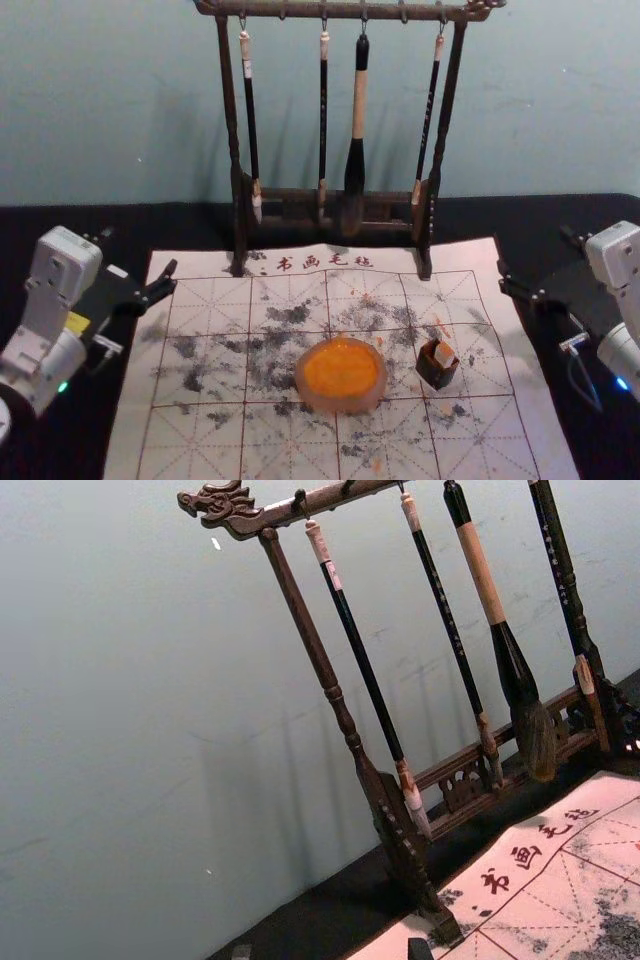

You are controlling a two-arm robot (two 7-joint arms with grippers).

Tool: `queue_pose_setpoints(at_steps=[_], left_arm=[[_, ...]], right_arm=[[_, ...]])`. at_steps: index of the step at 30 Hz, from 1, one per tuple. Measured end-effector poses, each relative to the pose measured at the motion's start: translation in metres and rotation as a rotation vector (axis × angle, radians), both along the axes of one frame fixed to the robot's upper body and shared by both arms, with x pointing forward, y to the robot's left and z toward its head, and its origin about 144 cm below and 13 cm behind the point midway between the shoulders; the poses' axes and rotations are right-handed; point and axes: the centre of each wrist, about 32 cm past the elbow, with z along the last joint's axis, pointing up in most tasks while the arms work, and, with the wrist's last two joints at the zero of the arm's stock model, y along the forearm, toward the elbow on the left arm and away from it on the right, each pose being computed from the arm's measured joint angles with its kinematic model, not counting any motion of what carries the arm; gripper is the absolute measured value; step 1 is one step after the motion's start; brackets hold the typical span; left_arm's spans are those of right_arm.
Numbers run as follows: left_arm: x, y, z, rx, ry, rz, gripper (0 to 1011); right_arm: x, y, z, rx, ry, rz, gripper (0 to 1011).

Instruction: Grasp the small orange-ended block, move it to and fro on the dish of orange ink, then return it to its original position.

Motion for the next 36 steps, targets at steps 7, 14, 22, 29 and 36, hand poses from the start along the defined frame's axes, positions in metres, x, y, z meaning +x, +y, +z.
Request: queue_pose_setpoints(at_steps=[7, 14, 22, 29, 36], left_arm=[[0.0, 0.0, 0.0, 0.0, 0.0, 0.0, 1010], [0.0, 0.0, 0.0, 0.0, 0.0, 0.0, 1010], [0.0, 0.0, 0.0, 0.0, 0.0, 0.0, 1010], [0.0, 0.0, 0.0, 0.0, 0.0, 0.0, 1010], [0.0, 0.0, 0.0, 0.0, 0.0, 0.0, 1010]], right_arm=[[-0.002, -0.001, 0.001, 0.0, 0.003, 0.01, 1000], [-0.016, -0.005, 0.004, 0.006, 0.037, 0.049, 1000], [-0.054, -0.013, 0.008, -0.015, 0.119, 0.144, 1000], [-0.084, -0.012, 0.011, -0.002, 0.209, 0.255, 1000], [-0.093, 0.003, 0.003, 0.074, 0.252, 0.304, 1000]])
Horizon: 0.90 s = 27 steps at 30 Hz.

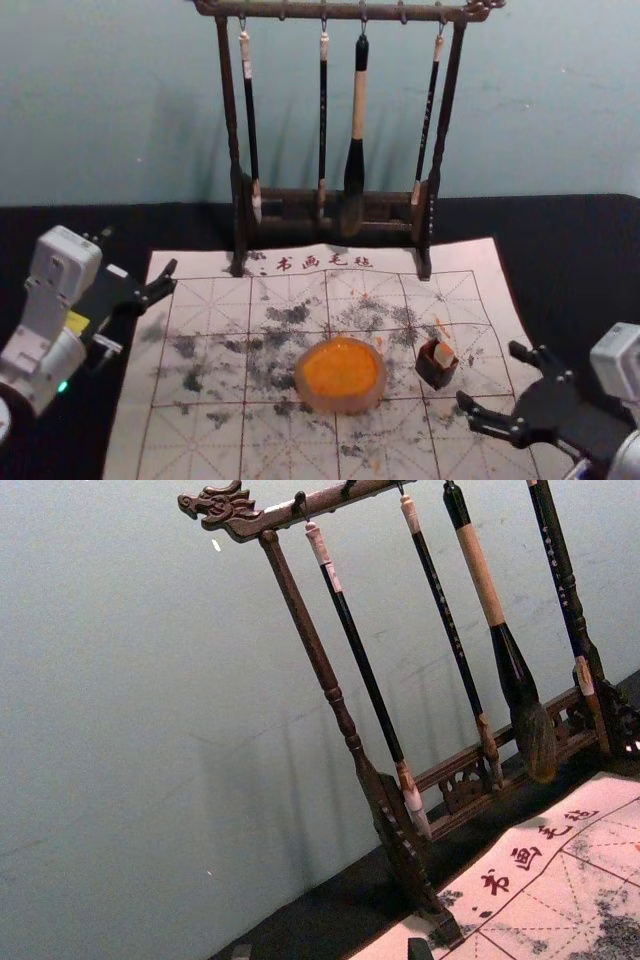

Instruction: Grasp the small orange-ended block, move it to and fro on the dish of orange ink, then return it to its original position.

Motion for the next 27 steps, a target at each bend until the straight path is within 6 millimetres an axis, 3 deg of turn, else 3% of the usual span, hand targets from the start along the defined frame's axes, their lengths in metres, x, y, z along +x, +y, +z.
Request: queue_pose_setpoints(at_steps=[11, 27], left_arm=[[0.0, 0.0, 0.0, 0.0, 0.0, 0.0, 1010], [0.0, 0.0, 0.0, 0.0, 0.0, 0.0, 1010]], right_arm=[[0.014, 0.026, -0.011, 0.05, -0.006, -0.017, 1000], [0.028, 0.036, -0.017, 0.06, 0.002, -0.06, 1000]])
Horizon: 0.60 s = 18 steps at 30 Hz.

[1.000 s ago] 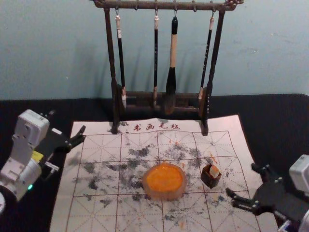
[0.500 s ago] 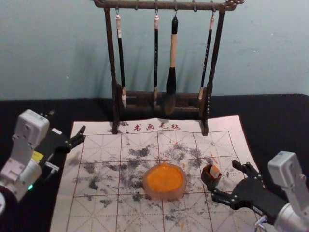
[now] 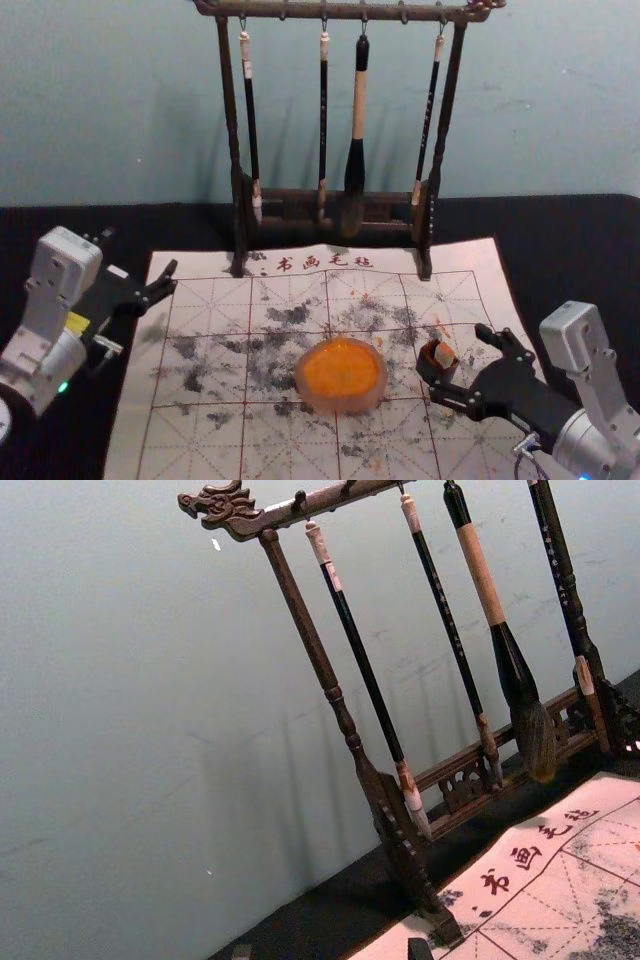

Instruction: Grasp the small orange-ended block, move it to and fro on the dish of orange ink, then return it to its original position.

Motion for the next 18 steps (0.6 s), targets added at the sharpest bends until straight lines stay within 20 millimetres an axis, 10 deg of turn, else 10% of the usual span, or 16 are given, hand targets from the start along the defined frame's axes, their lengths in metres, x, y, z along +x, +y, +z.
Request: queue_pose_setpoints(at_steps=[18], left_arm=[[0.0, 0.0, 0.0, 0.0, 0.0, 0.0, 1010]], right_arm=[[0.002, 0.0055, 0.0043, 0.012, 0.021, 0.015, 1000]])
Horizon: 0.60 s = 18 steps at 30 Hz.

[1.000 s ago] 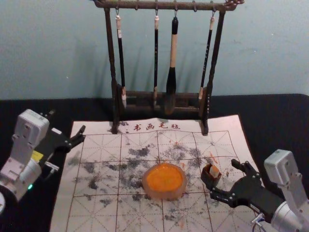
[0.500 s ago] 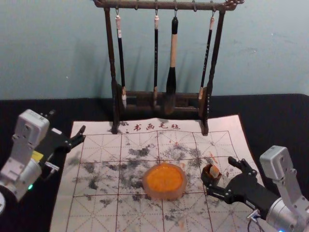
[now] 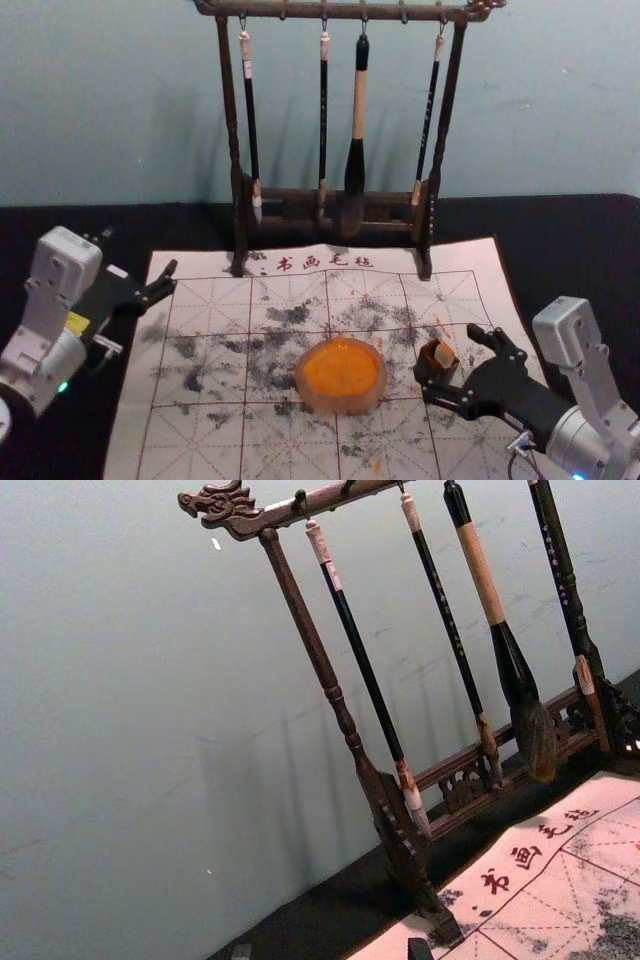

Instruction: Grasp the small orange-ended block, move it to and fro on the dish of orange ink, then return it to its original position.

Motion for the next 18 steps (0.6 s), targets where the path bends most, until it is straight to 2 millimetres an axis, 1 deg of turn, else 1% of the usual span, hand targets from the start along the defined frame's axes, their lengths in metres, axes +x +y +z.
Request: queue_pose_setpoints(at_steps=[18], left_arm=[[0.0, 0.0, 0.0, 0.0, 0.0, 0.0, 1010]], right_arm=[[-0.0014, 0.0018, 0.0009, -0.014, 0.011, -0.003, 1000]])
